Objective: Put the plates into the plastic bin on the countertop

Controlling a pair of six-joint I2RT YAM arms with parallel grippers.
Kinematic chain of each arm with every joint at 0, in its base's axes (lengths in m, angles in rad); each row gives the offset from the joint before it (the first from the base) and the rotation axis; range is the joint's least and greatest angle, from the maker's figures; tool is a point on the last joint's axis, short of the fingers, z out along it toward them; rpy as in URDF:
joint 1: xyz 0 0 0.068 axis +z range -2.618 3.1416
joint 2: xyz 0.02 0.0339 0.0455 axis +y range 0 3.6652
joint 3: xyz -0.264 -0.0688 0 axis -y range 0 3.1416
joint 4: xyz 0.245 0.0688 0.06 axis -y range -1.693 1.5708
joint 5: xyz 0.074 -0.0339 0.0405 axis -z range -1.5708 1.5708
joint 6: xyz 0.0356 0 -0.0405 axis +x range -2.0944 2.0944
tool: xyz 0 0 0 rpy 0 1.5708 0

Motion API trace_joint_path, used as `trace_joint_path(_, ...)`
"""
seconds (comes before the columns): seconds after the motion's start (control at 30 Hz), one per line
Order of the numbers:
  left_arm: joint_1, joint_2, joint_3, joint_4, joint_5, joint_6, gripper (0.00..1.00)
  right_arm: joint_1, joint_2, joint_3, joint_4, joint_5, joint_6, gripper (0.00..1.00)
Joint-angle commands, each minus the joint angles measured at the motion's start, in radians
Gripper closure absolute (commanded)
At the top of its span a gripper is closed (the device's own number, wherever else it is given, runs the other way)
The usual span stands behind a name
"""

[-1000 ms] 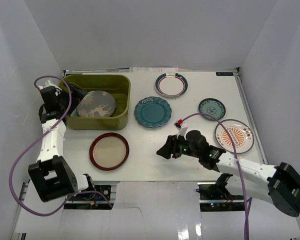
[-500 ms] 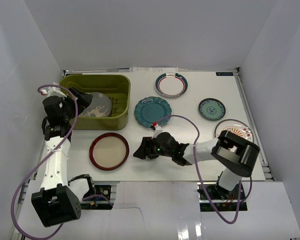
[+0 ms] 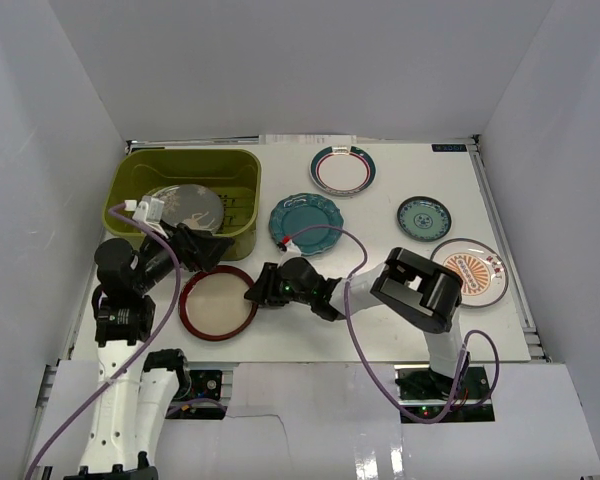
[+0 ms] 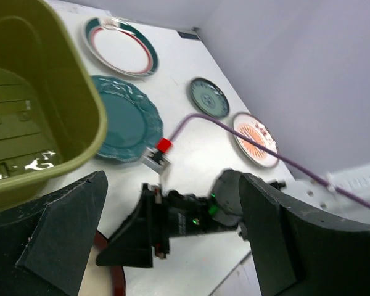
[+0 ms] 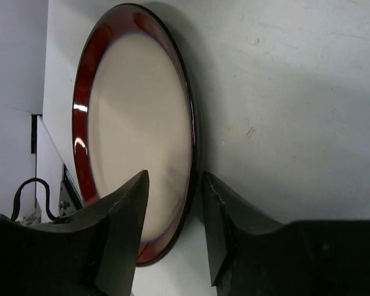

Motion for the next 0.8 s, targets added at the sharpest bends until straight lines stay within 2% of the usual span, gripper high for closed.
trace_joint_path(0.0,-0.047,-0.018,-0.002,-0.046,0.080,0.070,0.02,0.006,0.046,0.055,-0.030,0.033,0.010,0.55)
trace_joint_path(0.07,-0.100,-0.022,0.014,-0.053,0.076,0.067,0.02,0.009,0.049,0.043,-0.031,0.034,0.008,0.62)
trace_joint_path(0.1,-0.110,-0.022,0.019,-0.049,0.083,0.056,0.02,0.009,0.032,0.011,-0.020,0.034,0.007,0.73)
trace_joint_path(0.17,-0.131,-0.019,0.025,-0.037,0.111,0.038,0.02,0.011,-0.002,-0.035,-0.008,0.030,0.007,0.83)
trace_joint_path(0.2,-0.154,-0.019,0.036,-0.035,0.120,0.032,0.02,0.011,-0.026,-0.066,0.002,0.033,0.004,0.92)
trace_joint_path(0.33,-0.214,-0.018,0.105,-0.046,0.122,0.039,0.02,0.008,-0.240,-0.199,0.003,0.015,-0.024,0.92)
trace_joint_path(0.43,-0.248,-0.016,0.163,-0.050,0.061,-0.017,0.02,0.005,-0.427,-0.239,-0.098,0.015,-0.068,0.92)
trace_joint_path(0.63,-0.268,-0.022,0.203,-0.046,-0.010,-0.110,0.02,-0.065,-0.718,-0.164,-0.293,-0.004,-0.097,0.92)
trace_joint_path(0.77,-0.285,-0.021,0.263,-0.046,-0.012,-0.107,0.02,-0.128,-0.775,-0.062,-0.366,0.008,-0.133,0.92)
